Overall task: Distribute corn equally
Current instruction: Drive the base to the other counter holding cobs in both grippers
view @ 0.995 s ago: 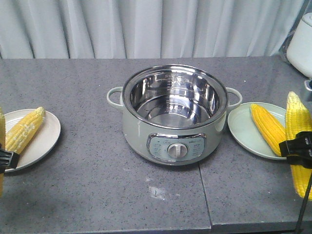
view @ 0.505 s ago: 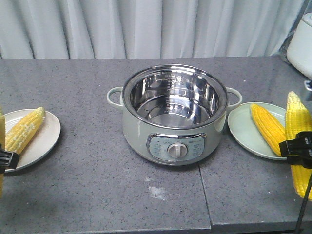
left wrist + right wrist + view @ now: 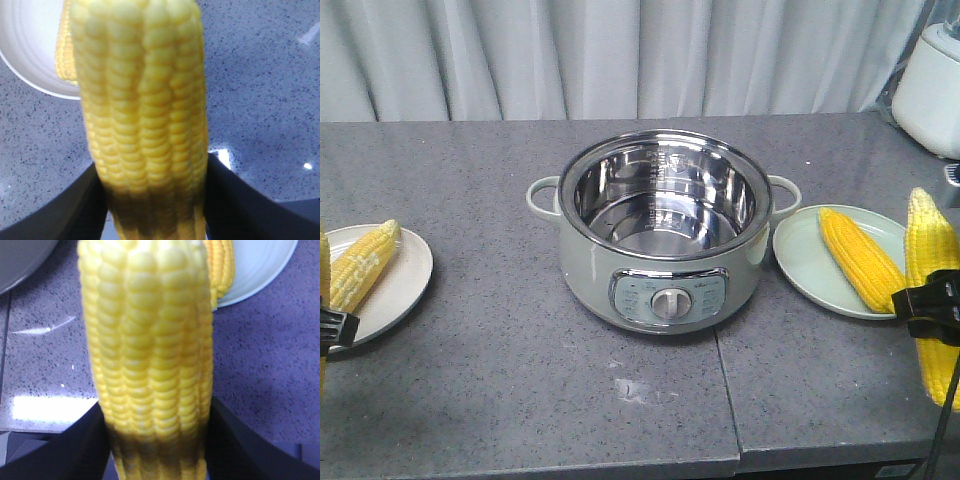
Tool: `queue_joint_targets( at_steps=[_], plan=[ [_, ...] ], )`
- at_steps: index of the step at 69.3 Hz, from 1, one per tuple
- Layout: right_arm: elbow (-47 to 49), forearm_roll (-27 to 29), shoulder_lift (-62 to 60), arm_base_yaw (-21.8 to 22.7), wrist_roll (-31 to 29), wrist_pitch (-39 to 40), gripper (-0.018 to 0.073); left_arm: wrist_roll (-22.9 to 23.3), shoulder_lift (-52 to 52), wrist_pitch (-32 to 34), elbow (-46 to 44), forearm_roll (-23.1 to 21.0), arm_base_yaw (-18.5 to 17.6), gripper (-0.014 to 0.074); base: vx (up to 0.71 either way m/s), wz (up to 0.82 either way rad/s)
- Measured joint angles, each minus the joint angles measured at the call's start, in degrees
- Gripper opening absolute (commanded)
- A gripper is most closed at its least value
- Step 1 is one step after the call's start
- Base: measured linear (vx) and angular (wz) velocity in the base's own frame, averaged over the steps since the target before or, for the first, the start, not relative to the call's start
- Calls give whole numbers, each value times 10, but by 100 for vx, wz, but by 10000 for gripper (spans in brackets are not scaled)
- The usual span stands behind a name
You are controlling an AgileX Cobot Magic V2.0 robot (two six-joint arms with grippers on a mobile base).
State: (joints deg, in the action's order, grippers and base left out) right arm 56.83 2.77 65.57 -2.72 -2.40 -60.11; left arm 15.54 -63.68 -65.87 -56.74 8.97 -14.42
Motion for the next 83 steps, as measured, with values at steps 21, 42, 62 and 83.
queue_joint_targets(
  at_steps=[21, 42, 62, 83],
  plan=[
    [0, 0, 0, 0, 0, 0, 244, 0, 0, 0, 0, 0, 0, 217, -2, -14],
    [0, 0, 0, 0, 0, 0, 244, 0, 0, 0, 0, 0, 0, 217, -1, -28],
    [0, 0, 0, 0, 0, 0, 244, 0, 0, 0, 0, 0, 0, 217, -2, -27],
    [0, 0, 0, 0, 0, 0, 244, 0, 0, 0, 0, 0, 0, 217, -3, -22]
  ],
)
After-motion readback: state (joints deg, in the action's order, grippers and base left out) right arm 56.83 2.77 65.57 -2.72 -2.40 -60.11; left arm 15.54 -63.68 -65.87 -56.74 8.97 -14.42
